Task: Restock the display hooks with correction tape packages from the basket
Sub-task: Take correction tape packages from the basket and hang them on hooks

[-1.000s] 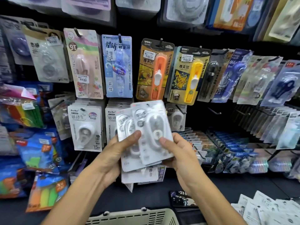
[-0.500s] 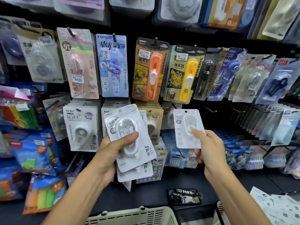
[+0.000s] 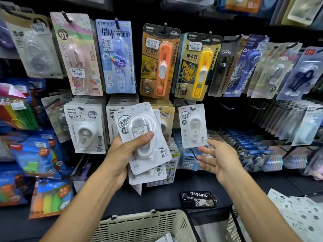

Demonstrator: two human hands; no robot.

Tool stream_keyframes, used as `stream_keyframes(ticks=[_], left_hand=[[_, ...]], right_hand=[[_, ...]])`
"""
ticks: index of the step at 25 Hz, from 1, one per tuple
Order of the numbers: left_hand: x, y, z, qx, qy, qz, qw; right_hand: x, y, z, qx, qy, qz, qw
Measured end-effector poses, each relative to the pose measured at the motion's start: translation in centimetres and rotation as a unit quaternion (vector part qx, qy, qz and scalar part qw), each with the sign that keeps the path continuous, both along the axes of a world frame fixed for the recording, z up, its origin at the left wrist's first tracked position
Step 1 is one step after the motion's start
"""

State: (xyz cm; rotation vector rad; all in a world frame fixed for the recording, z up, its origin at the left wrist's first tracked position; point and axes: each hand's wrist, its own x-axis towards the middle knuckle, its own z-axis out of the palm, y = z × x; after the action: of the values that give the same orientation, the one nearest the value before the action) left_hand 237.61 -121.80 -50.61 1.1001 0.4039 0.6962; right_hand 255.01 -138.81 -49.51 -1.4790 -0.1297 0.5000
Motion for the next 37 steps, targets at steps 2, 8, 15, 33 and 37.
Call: stream_keyframes(ticks=[2, 8, 15, 33, 37], left_hand=[[0.4, -0.5, 0.1, 0.008, 0.011, 0.008, 1.0], [1.0, -1.4, -0.2, 0.046, 0.053, -0.057, 0.996], [0.6, -0.8, -0.6, 0.005, 0.063, -0.114, 0.991], [0.7, -0.3, 0.1, 0.011, -0.01, 0.006, 1.0], [0.8, -0.1, 0.2, 0.015, -0.012, 0.022, 1.0]], right_hand=[[-1.9, 1.0, -0.1, 0.011, -0.105, 0.073, 0.992], [-5.1, 3.3, -0.4, 0.041, -0.167, 0.215, 0.961], [-4.0, 2.8, -0.1, 0.131, 0.006, 0.156, 0.979], [0.5, 0.3, -0.2, -0.029, -0.166, -0.138, 0.976], [0.5, 0.1, -0.2, -0.035, -0.186, -0.141, 0.972]])
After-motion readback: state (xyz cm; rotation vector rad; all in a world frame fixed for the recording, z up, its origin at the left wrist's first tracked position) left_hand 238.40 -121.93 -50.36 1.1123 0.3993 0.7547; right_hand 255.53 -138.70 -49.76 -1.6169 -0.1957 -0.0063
